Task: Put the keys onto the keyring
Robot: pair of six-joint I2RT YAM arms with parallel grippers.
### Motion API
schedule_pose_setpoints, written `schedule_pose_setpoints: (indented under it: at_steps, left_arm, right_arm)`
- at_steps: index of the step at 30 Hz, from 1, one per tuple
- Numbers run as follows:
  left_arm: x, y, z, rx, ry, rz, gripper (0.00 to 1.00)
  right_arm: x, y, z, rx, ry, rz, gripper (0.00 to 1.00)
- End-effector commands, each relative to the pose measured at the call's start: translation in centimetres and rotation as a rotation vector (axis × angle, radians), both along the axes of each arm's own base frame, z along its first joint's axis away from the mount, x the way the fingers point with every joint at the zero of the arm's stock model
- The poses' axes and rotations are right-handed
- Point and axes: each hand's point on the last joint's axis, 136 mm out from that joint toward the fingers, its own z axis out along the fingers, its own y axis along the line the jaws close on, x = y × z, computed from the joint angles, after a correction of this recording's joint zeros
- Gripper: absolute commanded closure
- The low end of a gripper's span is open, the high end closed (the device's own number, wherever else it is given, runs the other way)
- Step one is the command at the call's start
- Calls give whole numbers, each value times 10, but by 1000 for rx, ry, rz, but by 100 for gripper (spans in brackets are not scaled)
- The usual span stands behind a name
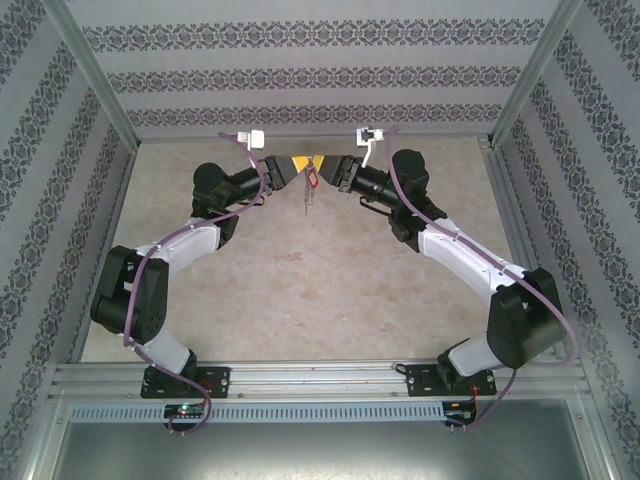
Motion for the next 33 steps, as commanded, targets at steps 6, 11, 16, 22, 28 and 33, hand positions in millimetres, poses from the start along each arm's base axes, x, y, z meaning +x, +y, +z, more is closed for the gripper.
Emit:
schedule_pose_setpoints:
  at_steps: [6,11,16,22,28,33]
  left_arm:
    - [-5,-1,7,-16,-51,4,100]
    - [-5,-1,5,-14,-47,5,100]
    - [-4,-1,5,-14,-46,8,100]
    - [-5,-1,7,-14,-51,9,100]
    - [-6,-1,6,-11,-48,6,100]
    - [-6,-1,6,-10,-46,2,100]
  right_arm:
    - [-6,9,14,70,-34,39,75]
    - [-11,13,11,73,-31,61,76]
    - [-13,14,7,71,-25,68,77]
    - [-14,15,3,70,-15,74,83]
    - [-13,16,3,75,-13,76,89]
    - [-10,18,9,75,-26,90,100]
